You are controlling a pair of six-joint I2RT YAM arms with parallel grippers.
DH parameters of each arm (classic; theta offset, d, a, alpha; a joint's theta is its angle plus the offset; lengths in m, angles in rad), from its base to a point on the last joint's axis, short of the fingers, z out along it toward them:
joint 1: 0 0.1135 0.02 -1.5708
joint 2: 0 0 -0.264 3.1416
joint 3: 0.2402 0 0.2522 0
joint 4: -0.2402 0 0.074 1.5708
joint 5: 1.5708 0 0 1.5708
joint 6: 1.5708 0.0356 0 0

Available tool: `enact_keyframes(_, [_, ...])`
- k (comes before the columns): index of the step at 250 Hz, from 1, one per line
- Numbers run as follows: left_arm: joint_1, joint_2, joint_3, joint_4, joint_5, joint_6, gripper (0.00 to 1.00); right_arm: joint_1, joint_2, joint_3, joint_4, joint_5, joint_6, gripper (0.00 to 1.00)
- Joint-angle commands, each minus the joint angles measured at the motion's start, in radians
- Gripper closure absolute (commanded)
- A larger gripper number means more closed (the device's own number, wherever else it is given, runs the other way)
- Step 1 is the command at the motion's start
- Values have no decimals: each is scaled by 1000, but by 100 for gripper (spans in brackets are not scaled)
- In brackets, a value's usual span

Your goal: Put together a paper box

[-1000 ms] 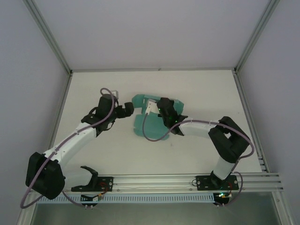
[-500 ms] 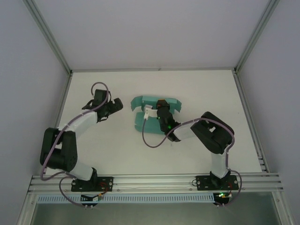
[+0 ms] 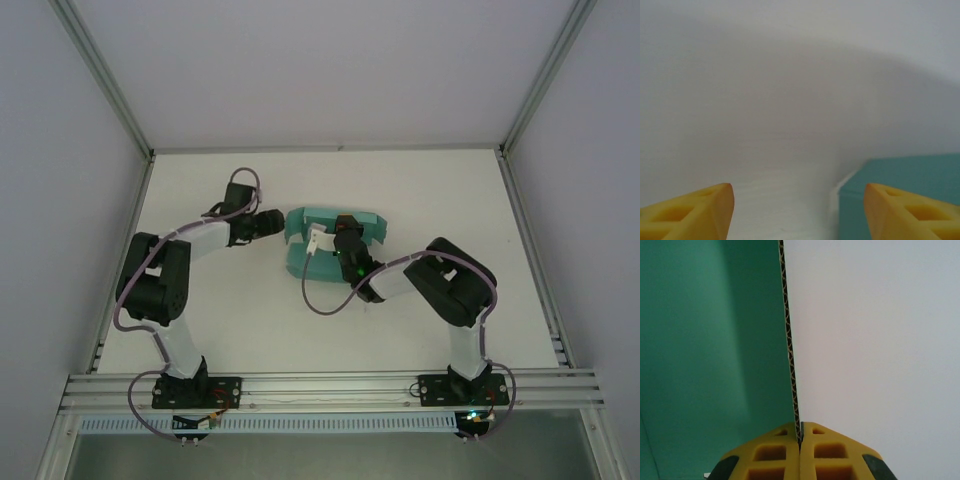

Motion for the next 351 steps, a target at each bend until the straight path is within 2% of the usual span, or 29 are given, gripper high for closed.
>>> enact_keyframes(1, [-8,-4,12,75,104,28,34,-2,-1,7,-117,-33,70,100])
enact_keyframes(66, [-50,25,13,161,206,7,35,-10,-13,36,-241,-72,167,100])
enact_keyframes(97, [-64,39,10,166,179,5,35,-18,-37,49,-261,-79,210,100])
enact_keyframes(137, [-82,53,-28,227,181,-5,38,-38,-96,68,-394,-131,321,100])
enact_keyframes(164, [-90,19,-106,299,163,-13,38,-41,-97,61,-391,-130,304,100])
enact_keyframes(228, [-102,-31,-223,324,141,17,38,-44,-88,53,-377,-112,305,100])
enact_keyframes(255, [-117,-26,-217,343,174,31,38,-43,-83,56,-387,-110,301,100])
enact_keyframes(301, [-149,-13,-165,322,161,85,36,-44,-87,53,-409,-110,308,100])
enact_keyframes(351, [-197,29,-73,284,82,105,35,-44,-88,50,-407,-106,321,100])
